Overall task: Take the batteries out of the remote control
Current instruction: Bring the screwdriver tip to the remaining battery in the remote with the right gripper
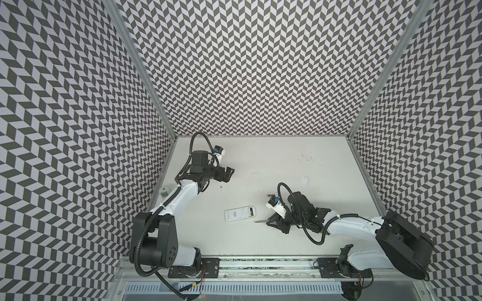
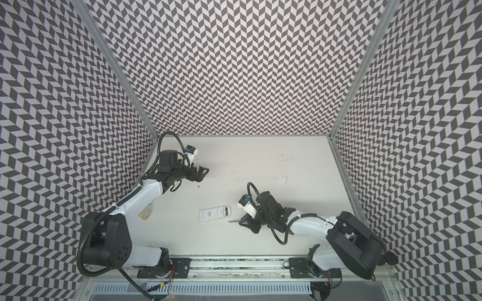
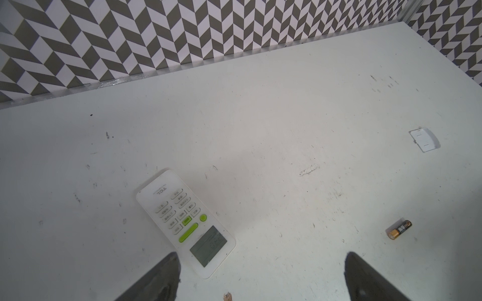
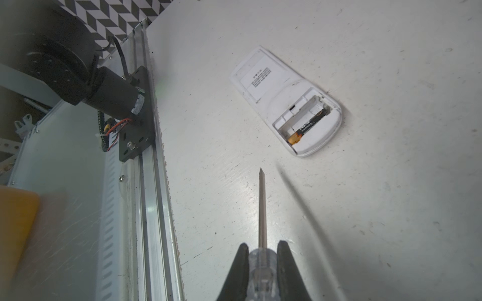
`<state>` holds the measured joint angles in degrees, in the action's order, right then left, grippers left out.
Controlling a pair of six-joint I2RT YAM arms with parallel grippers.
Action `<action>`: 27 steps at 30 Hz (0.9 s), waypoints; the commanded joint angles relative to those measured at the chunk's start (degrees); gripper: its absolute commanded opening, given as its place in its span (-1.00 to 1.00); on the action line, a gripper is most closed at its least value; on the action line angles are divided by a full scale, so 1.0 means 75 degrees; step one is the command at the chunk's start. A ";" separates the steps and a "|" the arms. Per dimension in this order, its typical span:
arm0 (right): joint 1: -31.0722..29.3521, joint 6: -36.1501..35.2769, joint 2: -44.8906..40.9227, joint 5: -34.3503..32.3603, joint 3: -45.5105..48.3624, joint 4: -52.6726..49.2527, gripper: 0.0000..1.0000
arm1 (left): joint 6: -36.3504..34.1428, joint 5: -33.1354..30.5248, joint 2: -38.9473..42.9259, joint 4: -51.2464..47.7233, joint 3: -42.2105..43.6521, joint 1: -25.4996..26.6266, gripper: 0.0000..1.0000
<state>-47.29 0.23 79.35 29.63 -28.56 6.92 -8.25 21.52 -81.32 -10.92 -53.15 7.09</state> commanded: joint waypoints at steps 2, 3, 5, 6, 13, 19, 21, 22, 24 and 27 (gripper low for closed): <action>-0.0215 -0.0290 0.0440 0.0109 -0.0390 0.0141 -1.00 | -0.0117 0.0087 0.0144 0.0166 -0.0017 -0.0067 0.97; -0.0244 -0.0286 0.0521 0.0093 -0.0393 0.0285 -1.00 | -0.0146 0.0073 0.0114 0.0215 -0.0014 -0.0072 0.97; -0.0257 -0.0246 0.0693 0.0019 -0.0435 0.0520 -1.00 | -0.0176 0.0017 0.0069 0.0307 0.0019 -0.0078 0.97; -0.0246 -0.0222 0.0800 -0.0071 -0.0511 0.0535 -1.00 | -0.0160 0.0012 0.0071 0.0302 0.0011 -0.0078 0.97; -0.0224 -0.0209 0.1053 -0.1090 -0.0750 0.0656 -1.00 | -0.0214 -0.0033 0.0076 0.0394 0.0086 -0.0075 0.97; -0.0168 -0.0319 0.1414 -0.1711 -0.1197 0.0782 -1.00 | -0.0175 0.0096 0.0079 0.0443 0.0129 -0.0086 0.97; -0.0164 -0.0379 0.1648 -0.1735 -0.1366 0.0894 -1.00 | -0.0131 0.0034 0.0069 0.0518 0.0172 -0.0081 0.98; -0.0153 -0.0415 0.1779 -0.1725 -0.1500 0.0844 -1.00 | -0.0083 0.0070 0.0083 0.0510 0.0172 -0.0081 0.98; -0.0152 -0.0499 0.2050 -0.1692 -0.1813 0.0651 -1.00 | 0.0003 0.0253 0.0091 0.0498 0.0171 -0.0080 0.97; -0.0152 -0.0613 0.2305 -0.1756 -0.2065 0.0681 -1.00 | 0.0016 0.0264 0.0079 0.0588 0.0230 -0.0077 0.97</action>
<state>-48.58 -2.46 95.11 17.78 -42.26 9.89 -8.84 22.28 -81.32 -8.49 -52.07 6.72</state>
